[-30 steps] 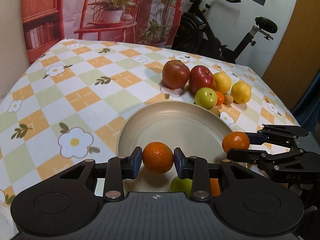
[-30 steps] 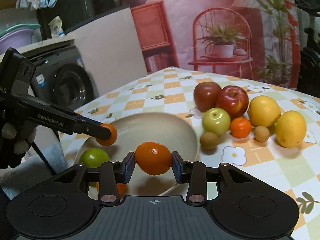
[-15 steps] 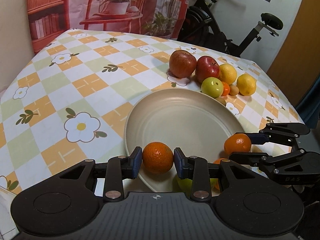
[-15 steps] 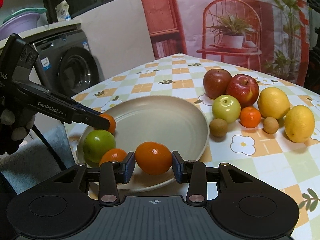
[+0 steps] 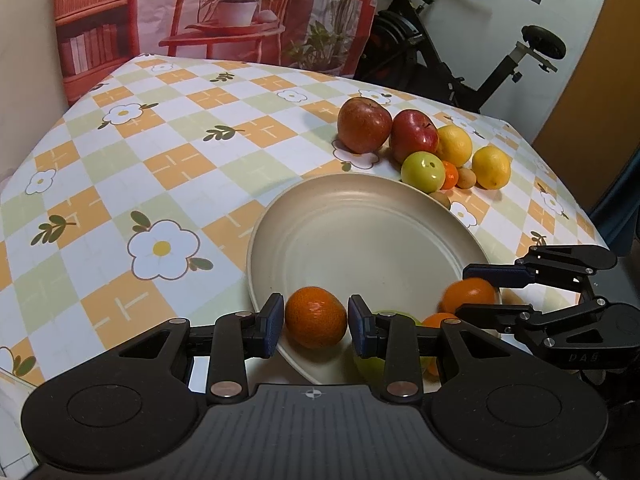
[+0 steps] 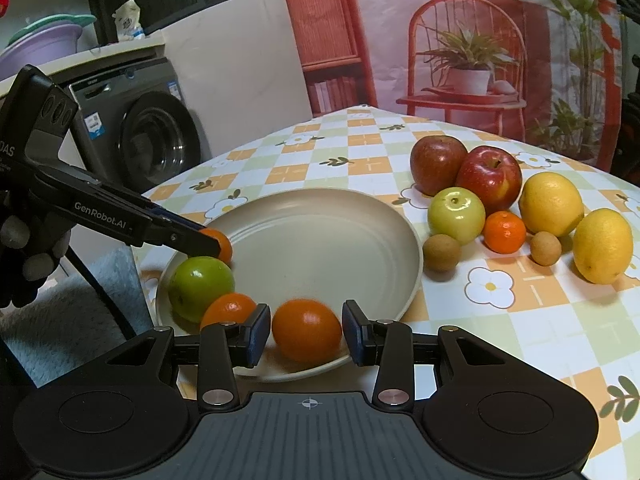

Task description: Organize fruits

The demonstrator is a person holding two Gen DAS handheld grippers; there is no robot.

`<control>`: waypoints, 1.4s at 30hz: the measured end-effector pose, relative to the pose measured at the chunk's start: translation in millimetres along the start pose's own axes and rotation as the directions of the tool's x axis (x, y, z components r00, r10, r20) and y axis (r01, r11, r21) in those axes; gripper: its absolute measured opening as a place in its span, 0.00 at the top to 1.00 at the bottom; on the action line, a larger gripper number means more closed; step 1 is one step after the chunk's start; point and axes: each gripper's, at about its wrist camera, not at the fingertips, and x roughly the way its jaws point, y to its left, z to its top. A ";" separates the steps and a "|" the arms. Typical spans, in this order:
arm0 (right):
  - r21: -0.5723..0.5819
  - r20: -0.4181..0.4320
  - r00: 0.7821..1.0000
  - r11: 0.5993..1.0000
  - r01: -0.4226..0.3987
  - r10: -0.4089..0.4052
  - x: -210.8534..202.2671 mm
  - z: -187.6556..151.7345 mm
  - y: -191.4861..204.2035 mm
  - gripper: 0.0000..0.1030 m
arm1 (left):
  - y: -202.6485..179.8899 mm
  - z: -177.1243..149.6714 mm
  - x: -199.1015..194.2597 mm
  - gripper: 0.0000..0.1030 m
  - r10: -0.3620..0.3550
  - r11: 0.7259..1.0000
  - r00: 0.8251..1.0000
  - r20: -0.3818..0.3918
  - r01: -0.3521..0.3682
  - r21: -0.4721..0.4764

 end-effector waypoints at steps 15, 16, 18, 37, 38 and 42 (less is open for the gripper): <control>0.086 0.077 0.997 0.996 0.021 -0.028 -11.3 0.7 -13.8 0.64 | 2.1 6.2 -7.8 0.64 -0.003 0.999 0.997 0.075 0.006 -0.042; 0.099 0.088 0.995 0.995 0.026 -0.035 -13.3 1.1 -15.7 0.64 | 1.9 7.1 -7.9 0.64 -0.002 0.999 0.997 0.080 0.006 -0.044; 0.124 0.107 0.993 0.992 0.032 -0.046 -16.6 2.6 -20.6 0.64 | 2.3 9.1 -8.0 0.64 -0.001 0.999 0.996 0.088 0.005 -0.047; 0.303 0.126 0.963 0.933 0.193 -0.240 -1.4 21.4 -89.7 0.67 | -20.1 57.4 0.2 0.64 0.035 0.999 0.973 0.230 -0.032 -0.014; 0.311 0.120 0.963 0.930 0.194 -0.241 2.6 23.0 -91.2 0.67 | -22.0 56.1 1.6 0.64 0.035 0.999 0.973 0.226 -0.033 -0.012; 0.328 0.093 0.962 0.921 0.212 -0.255 16.7 29.8 -92.6 0.67 | -25.5 51.0 5.4 0.64 0.039 0.999 0.976 0.216 -0.040 0.000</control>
